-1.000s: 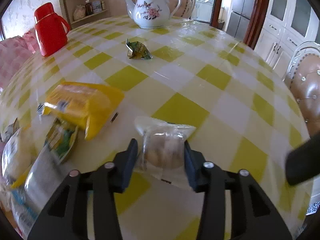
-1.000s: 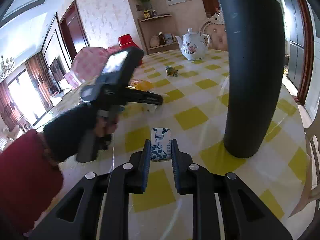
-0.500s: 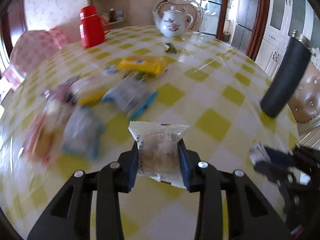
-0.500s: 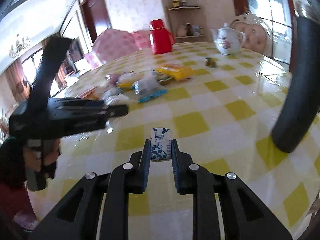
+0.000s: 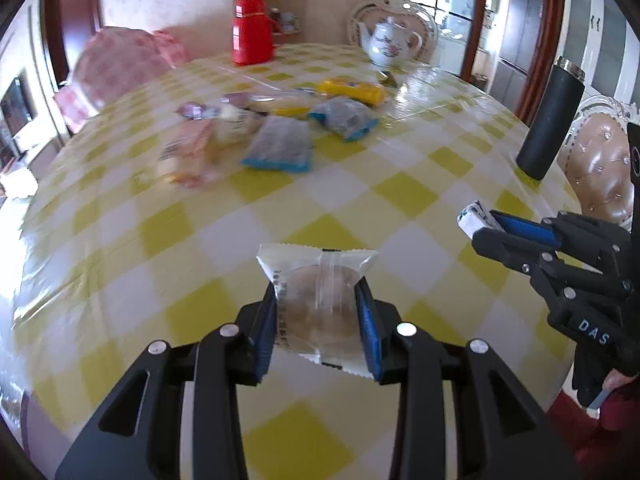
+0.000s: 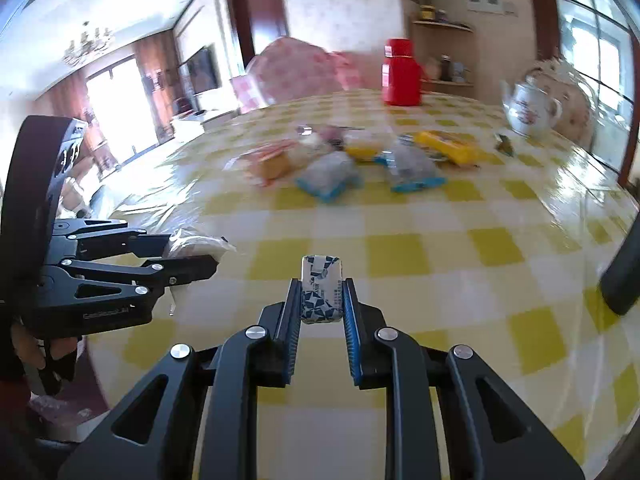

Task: Organize snacks
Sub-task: 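Carry both snacks to the purple box and open both tools to drop them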

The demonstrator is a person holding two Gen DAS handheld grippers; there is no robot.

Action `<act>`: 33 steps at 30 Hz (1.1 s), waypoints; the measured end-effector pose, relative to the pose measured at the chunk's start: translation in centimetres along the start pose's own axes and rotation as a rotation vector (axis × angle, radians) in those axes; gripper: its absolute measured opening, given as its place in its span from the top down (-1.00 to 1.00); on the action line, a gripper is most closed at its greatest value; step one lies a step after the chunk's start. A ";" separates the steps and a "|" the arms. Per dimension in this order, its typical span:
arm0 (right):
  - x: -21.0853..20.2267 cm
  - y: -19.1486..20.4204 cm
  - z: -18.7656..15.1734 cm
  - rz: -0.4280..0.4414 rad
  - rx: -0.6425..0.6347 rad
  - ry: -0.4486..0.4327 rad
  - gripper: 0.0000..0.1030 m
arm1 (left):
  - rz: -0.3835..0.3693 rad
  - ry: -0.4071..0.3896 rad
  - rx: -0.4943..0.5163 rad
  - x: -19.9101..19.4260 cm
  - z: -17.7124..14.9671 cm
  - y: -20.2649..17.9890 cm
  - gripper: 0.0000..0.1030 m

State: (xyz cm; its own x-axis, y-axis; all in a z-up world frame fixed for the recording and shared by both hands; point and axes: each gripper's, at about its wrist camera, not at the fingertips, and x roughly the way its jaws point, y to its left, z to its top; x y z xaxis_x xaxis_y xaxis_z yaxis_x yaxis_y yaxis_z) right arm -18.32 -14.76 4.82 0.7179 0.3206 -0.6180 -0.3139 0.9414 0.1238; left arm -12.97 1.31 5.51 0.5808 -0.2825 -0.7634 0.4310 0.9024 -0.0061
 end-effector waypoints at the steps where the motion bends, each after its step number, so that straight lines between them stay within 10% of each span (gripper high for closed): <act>1: -0.1 0.8 -0.1 0.009 -0.012 0.001 0.60 | 0.012 -0.006 -0.007 -0.9 -0.8 0.5 0.29; 15: -0.6 14.2 -0.7 0.167 -0.263 0.016 0.60 | 0.125 -0.073 -0.162 -11.2 -9.9 7.4 0.28; 33: 2.8 33.4 -4.6 0.460 -0.601 0.171 0.60 | 0.371 0.032 -0.459 -16.1 -22.6 21.1 0.27</act>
State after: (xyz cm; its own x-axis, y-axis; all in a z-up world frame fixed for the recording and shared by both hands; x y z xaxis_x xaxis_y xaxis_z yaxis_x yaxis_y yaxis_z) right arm -29.65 17.06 3.71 0.3434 0.5987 -0.7236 -0.8753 0.4833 -0.0155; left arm -28.84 32.21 3.08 0.6118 0.0824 -0.7867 -0.1440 0.9895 -0.0084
